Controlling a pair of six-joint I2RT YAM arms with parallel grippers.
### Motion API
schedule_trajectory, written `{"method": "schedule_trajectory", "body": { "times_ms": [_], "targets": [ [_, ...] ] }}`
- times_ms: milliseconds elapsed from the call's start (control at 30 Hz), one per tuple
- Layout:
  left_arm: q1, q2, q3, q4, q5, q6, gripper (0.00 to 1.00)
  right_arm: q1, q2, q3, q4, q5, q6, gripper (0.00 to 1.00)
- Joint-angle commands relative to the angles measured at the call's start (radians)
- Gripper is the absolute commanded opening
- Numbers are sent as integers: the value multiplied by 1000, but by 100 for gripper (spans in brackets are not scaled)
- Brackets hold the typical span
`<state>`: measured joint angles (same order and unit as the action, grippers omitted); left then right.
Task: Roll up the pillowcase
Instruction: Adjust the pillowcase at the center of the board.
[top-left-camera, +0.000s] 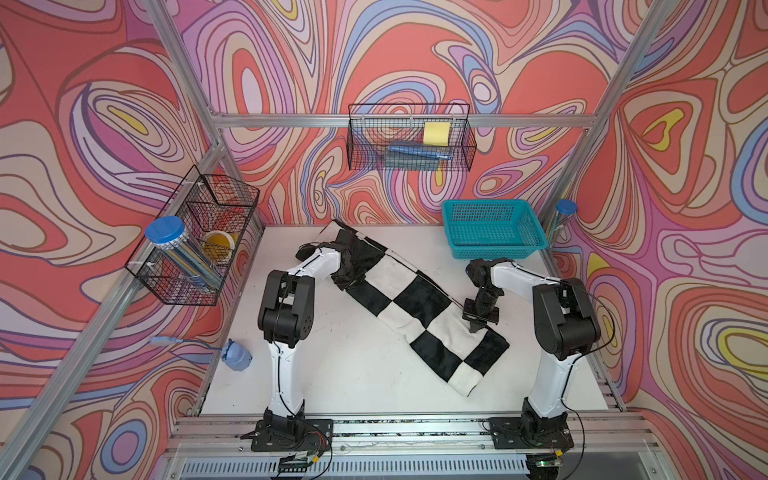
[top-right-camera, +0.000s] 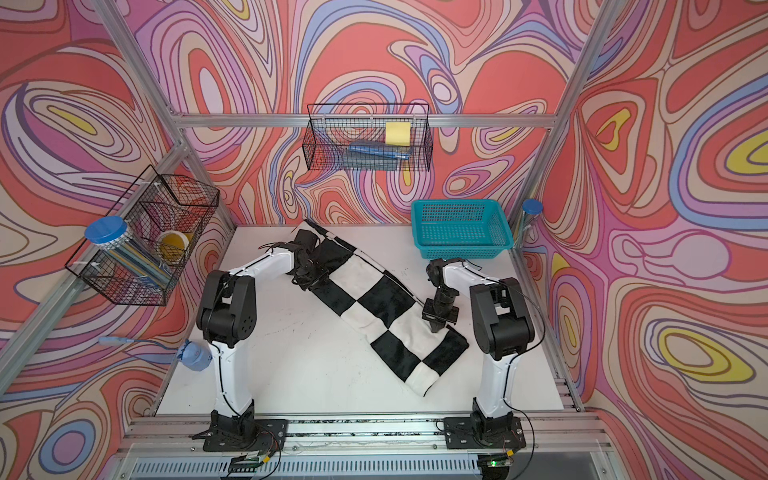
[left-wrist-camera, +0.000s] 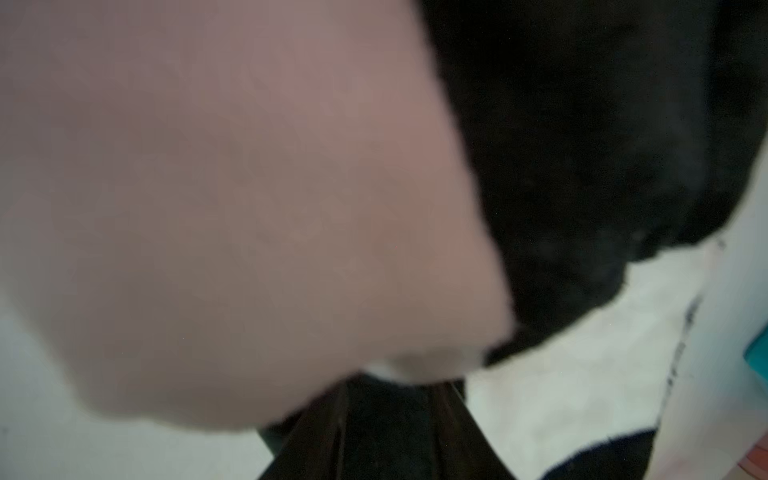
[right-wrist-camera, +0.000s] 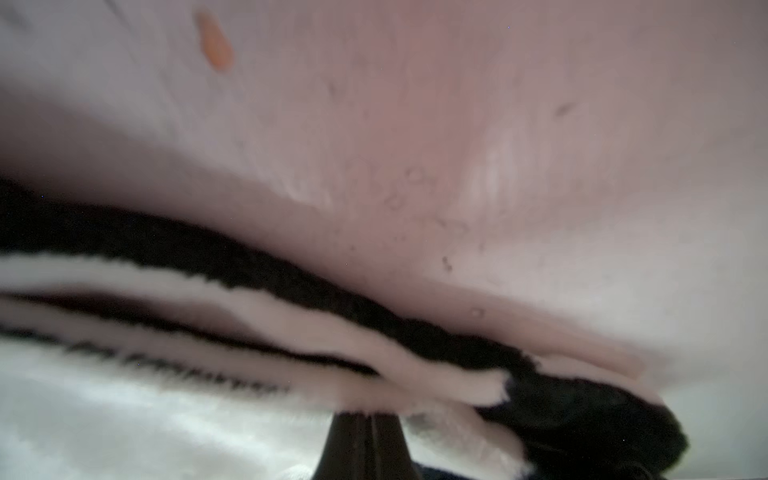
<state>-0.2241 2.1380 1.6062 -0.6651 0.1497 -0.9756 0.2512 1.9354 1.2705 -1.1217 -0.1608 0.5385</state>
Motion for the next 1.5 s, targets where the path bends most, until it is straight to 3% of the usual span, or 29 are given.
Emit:
{"method": "schedule_trajectory", "body": {
  "times_ms": [0, 200, 333, 500, 633, 700, 833, 933, 1067, 1200, 1267, 1333, 1400, 1433, 1467],
  "targets": [
    [29, 36, 86, -91, -114, -55, 37, 116, -9, -57, -7, -45, 15, 0],
    [99, 156, 200, -125, -61, -32, 34, 331, -10, -105, 20, -213, 75, 0],
    [132, 280, 370, -159, 29, 68, 33, 437, 19, -66, 55, -330, 96, 0],
    [128, 422, 579, -166, 179, 145, 32, 501, 87, 22, 171, -470, 145, 0],
    [124, 410, 608, -159, 223, 161, 32, 507, 119, 98, 145, -430, 142, 0],
    [123, 337, 550, -163, 220, 179, 35, 508, 96, 122, 119, -400, 135, 0],
    [123, 95, 319, -131, 192, 208, 62, 506, 25, 151, 75, -373, 123, 0],
    [122, -80, 177, -139, 160, 214, 70, 507, -22, 162, 45, -352, 107, 2],
    [114, -241, 91, -308, 98, 230, 78, 507, -97, 137, -25, -290, 66, 30],
    [54, -411, -70, -513, 65, 259, 77, 495, -220, -2, -27, -265, 12, 60],
    [-8, -498, -186, -585, 47, 250, 77, 492, -260, -62, 1, -266, -5, 66],
    [-49, -584, -294, -610, 69, 221, 75, 488, -273, -82, 27, -248, -11, 67],
    [-69, -661, -385, -581, 33, 174, 73, 484, -258, -41, 55, -161, -16, 61],
    [-70, -682, -418, -563, 32, 146, 70, 476, -240, 1, 68, -121, -20, 50],
    [-70, -698, -451, -535, 53, 115, 65, 466, -206, 65, 78, -78, -31, 21]
  ]
}}
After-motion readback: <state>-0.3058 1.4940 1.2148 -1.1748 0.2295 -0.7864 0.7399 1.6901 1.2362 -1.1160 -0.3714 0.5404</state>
